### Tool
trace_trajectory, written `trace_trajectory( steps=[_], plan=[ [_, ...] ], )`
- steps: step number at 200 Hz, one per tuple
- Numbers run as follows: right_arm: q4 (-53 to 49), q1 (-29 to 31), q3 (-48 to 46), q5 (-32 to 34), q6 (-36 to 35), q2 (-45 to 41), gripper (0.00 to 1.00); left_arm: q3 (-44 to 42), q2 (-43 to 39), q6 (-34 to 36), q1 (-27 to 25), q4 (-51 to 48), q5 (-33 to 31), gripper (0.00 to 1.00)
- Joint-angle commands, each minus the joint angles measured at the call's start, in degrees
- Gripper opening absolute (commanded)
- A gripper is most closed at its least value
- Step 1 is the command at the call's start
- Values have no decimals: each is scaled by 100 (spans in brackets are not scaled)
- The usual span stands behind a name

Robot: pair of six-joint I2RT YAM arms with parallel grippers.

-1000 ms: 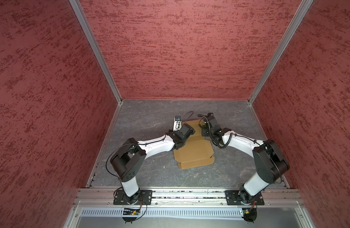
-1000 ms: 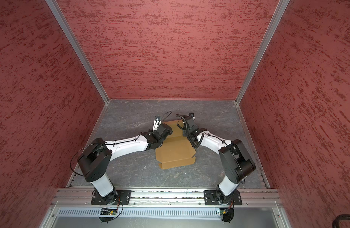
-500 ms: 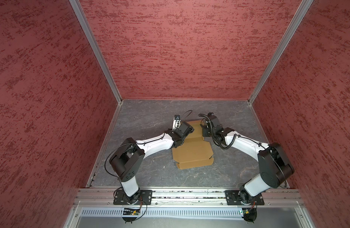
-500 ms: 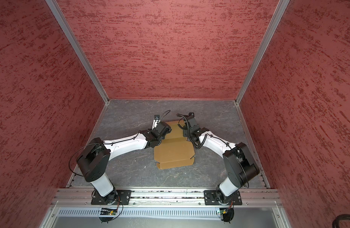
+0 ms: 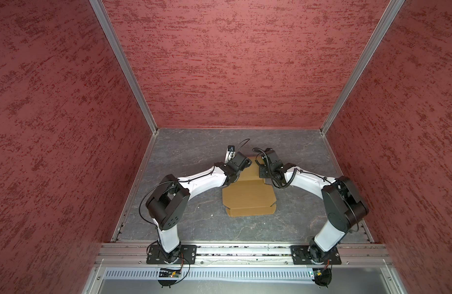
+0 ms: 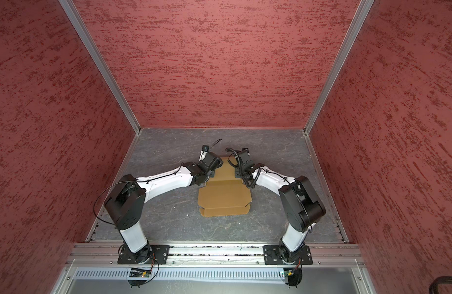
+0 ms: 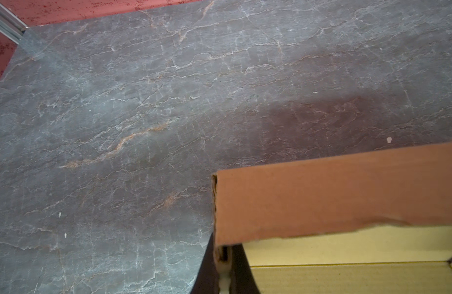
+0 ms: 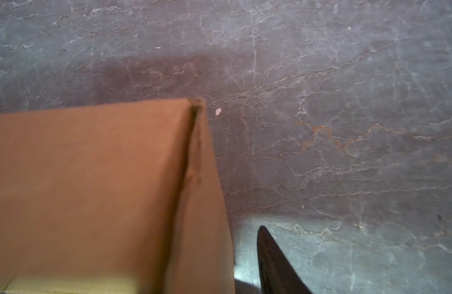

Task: Fold the paper box
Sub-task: 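Open both grippers and lift them off the box's upright walls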

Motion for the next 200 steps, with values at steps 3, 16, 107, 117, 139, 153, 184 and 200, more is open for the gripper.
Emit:
trace_trajectory(
  steps=[3, 16, 107, 117, 139, 153, 184, 200],
  plan=[
    [-505, -34, 280, -41, 378, 39, 42, 7, 413, 72, 37, -845, 521, 0],
    [-618, -33, 297, -63, 474, 12, 42, 29, 474, 101, 76, -869, 682, 0],
    [-1050, -30, 612, -133, 496, -231, 60, 265, 957, 250, 181, -1125, 1221, 0],
    [-1069, -38, 647, -131, 486, -237, 61, 279, 1001, 251, 184, -1125, 1228, 0],
    [-1126, -35, 689, -106, 470, -292, 62, 307, 1086, 242, 199, -1162, 1254, 0],
    [-1155, -39, 703, -74, 447, -315, 63, 330, 1108, 225, 202, -1175, 1264, 0],
    [-1175, -71, 696, -33, 425, -353, 64, 381, 1106, 222, 225, -1226, 1242, 0],
    [-1150, -98, 690, -34, 427, -361, 65, 402, 1073, 224, 241, -1254, 1223, 1]
  ],
)
